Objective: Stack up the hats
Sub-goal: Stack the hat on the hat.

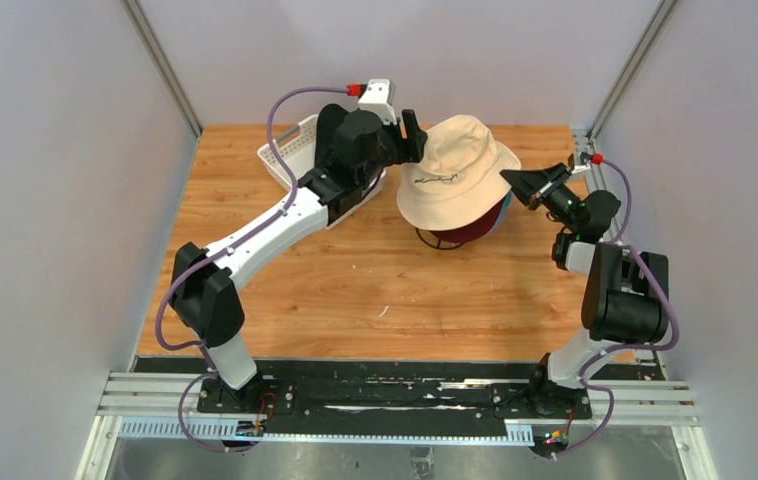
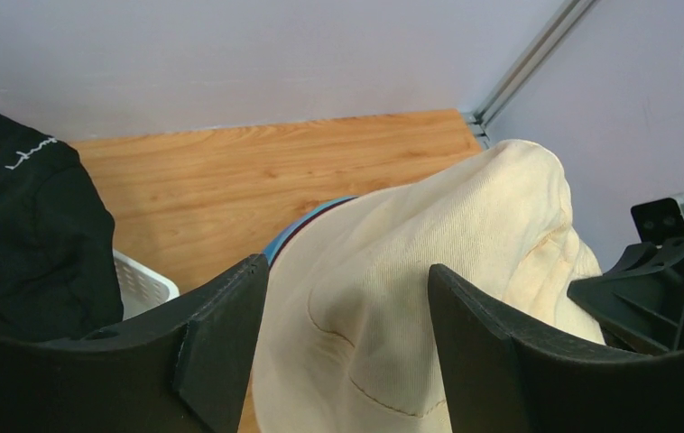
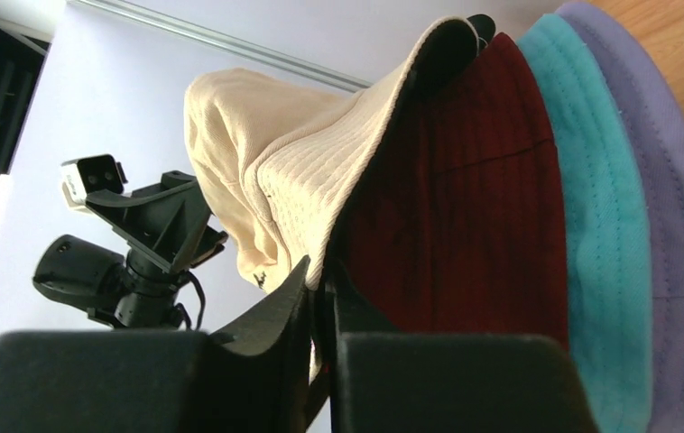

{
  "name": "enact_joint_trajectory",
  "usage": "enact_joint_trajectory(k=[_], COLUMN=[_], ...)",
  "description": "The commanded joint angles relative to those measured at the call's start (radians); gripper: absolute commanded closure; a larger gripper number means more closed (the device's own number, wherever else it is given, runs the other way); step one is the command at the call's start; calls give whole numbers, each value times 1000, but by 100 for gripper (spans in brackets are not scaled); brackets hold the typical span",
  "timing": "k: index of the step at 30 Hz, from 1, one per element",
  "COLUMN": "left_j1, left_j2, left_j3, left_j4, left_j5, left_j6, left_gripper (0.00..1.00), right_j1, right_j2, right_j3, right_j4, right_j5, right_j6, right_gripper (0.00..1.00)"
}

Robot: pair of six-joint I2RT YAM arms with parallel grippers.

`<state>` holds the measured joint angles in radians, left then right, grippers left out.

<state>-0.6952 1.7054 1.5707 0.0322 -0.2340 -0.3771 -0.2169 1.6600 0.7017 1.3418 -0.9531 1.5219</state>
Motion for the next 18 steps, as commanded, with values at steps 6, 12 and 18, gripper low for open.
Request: enact_joint_trajectory(k=[6,12,18], left_j1=[6,6,6], left_j2=[25,47,48], left_j3=[-14,-45,-63], left_j4=[57,87,98], left_j5=[36,60,54], left_j6=[-15,-45,-52], left_gripper=[31,32,32], right_j1=[-14,-20,-23], right_j2=[-171,-268,-237], right_j3=[-26,0,-11], right_j4=[-374,-765,-837], right_j5=[9,106,157], right_j6=[-325,-596,-669], right_gripper=[99,99,99])
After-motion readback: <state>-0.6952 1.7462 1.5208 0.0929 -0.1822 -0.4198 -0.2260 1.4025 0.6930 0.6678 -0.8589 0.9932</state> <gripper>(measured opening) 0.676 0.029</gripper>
